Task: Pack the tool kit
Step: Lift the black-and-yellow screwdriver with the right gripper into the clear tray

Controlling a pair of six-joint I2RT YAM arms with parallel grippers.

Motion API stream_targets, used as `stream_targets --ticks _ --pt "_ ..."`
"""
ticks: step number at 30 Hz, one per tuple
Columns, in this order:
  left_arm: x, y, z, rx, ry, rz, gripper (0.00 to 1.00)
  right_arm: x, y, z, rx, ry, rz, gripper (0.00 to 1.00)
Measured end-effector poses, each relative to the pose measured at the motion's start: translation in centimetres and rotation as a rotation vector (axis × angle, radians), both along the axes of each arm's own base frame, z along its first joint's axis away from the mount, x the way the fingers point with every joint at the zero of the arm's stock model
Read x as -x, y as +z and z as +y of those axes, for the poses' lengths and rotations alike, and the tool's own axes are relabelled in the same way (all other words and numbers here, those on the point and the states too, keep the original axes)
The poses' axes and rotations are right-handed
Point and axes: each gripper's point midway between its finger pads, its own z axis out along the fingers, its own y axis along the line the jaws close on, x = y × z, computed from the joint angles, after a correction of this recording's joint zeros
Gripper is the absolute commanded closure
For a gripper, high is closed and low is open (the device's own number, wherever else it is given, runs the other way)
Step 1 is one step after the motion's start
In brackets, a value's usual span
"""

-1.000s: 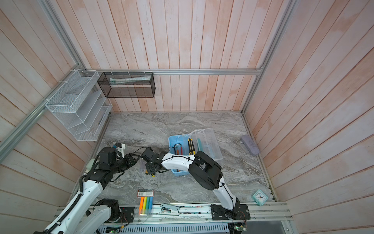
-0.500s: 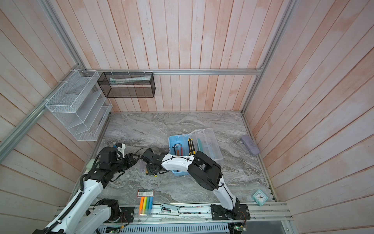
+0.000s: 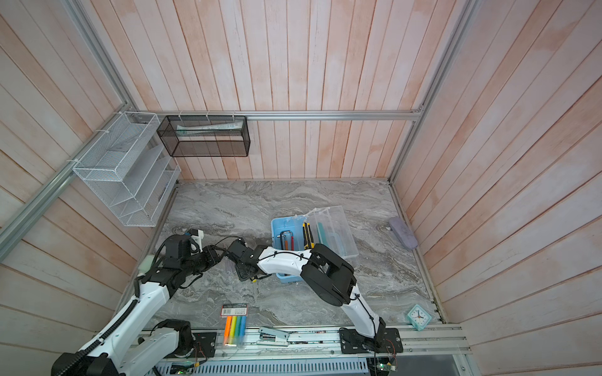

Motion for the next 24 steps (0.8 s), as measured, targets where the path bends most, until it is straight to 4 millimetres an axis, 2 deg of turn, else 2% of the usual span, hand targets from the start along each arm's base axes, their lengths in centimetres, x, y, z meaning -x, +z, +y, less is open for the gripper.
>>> stream_targets --ticks 3,7,9,12,15,17,19,21,24 --pt "-0.4 -0.1 0.1 -0.009 0.006 0.005 0.55 0.0 0.1 -1.1 0.009 -0.008 0.004 1.0" --pt "-0.8 -0.1 0.3 -0.02 0.013 0.003 0.52 0.0 0.5 -4.4 0.043 -0.022 0.028 1.0" --pt "-1.0 0.2 0.3 -0.021 0.014 -0.004 0.52 -0.4 1.7 -6.2 0.043 -0.041 0.031 1.0" --pt "-1.4 0.6 0.3 -0.024 0.018 -0.011 0.52 -2.2 5.8 -8.2 -0.017 -0.084 0.003 1.0" --pt "-2.1 1.1 0.3 -0.025 0.021 -0.023 0.52 -4.9 11.6 -10.4 -0.13 -0.15 -0.065 1.0" --pt "-2.3 1.2 0.3 -0.025 0.021 -0.025 0.52 -7.0 15.6 -12.9 -0.205 -0.209 -0.134 1.0" --pt "-2.6 1.1 0.3 -0.027 0.021 -0.022 0.52 -8.7 18.4 -15.6 -0.25 -0.265 -0.19 1.0" --pt "-2.8 0.9 0.3 -0.03 0.02 -0.015 0.52 -10.2 20.0 -18.2 -0.263 -0.318 -0.232 1.0" --pt "-3.0 0.8 0.3 -0.033 0.019 -0.013 0.52 -11.9 20.7 -21.9 -0.222 -0.387 -0.277 1.0"
